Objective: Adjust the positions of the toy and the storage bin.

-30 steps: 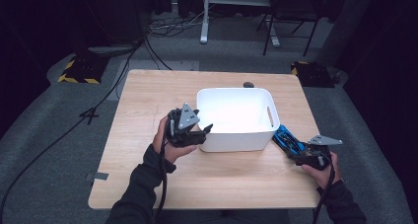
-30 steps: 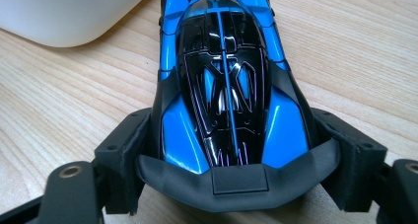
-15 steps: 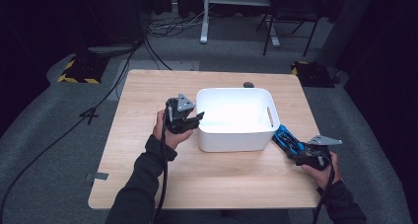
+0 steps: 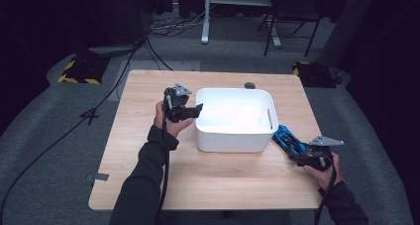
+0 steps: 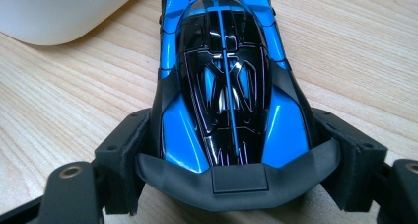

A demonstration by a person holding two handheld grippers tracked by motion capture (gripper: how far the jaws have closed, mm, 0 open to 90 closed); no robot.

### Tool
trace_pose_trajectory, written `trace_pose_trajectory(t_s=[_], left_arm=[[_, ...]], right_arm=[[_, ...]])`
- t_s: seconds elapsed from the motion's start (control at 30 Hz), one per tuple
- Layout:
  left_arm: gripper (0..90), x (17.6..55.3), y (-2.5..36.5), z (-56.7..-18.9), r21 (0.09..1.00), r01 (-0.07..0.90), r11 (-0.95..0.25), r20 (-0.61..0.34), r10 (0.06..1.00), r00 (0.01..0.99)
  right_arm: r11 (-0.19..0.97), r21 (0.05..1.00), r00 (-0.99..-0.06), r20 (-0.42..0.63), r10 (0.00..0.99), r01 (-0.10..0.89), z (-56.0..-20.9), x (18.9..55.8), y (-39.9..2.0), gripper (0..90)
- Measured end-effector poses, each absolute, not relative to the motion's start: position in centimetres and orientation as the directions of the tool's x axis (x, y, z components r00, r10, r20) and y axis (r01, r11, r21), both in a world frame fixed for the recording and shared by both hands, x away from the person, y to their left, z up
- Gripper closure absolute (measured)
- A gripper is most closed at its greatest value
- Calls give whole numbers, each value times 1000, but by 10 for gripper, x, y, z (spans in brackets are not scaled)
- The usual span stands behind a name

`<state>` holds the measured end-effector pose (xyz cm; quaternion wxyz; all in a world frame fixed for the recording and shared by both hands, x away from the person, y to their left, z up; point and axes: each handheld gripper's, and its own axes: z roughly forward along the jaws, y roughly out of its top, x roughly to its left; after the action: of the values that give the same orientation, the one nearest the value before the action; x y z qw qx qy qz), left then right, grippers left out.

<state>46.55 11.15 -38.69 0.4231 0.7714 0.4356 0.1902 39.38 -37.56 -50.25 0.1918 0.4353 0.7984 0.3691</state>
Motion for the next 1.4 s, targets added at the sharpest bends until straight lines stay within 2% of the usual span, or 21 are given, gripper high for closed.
trace_pose_trajectory(t_s=[0.07,0.13,0.33,0.4,0.47,0.53,0.77,0.83,1.07,1.27,1.4], left_arm=[[507,469,111,-388,811,516,-275,-87,816,571],[615,473,107,-391,809,505,-300,-50,821,569],[711,500,110,-392,797,525,-298,-69,819,570],[673,505,110,-392,789,541,-291,-78,826,559],[574,506,111,-390,800,522,-294,-52,834,550],[465,501,118,-386,813,515,-273,-72,829,554],[320,472,136,-371,856,452,-251,-63,817,573],[266,461,141,-368,860,429,-276,-36,806,591],[178,427,159,-367,891,371,-261,-20,794,608],[158,404,166,-370,889,351,-295,9,778,629],[161,384,167,-385,871,349,-344,48,769,638]], right_arm=[[349,757,-548,14,836,553,-503,394,-375,238],[350,756,-547,14,837,553,-503,394,-375,238],[354,755,-549,9,836,552,-503,394,-375,238],[353,755,-548,10,836,553,-502,394,-375,238],[356,755,-550,8,835,551,-503,394,-375,238],[354,756,-550,9,835,550,-503,394,-375,239],[357,755,-552,7,834,549,-503,394,-376,240],[358,755,-551,6,834,550,-503,394,-375,240],[355,755,-550,9,835,552,-503,394,-375,239],[355,754,-549,8,836,552,-503,394,-375,239],[355,755,-549,8,836,552,-503,394,-375,239]])
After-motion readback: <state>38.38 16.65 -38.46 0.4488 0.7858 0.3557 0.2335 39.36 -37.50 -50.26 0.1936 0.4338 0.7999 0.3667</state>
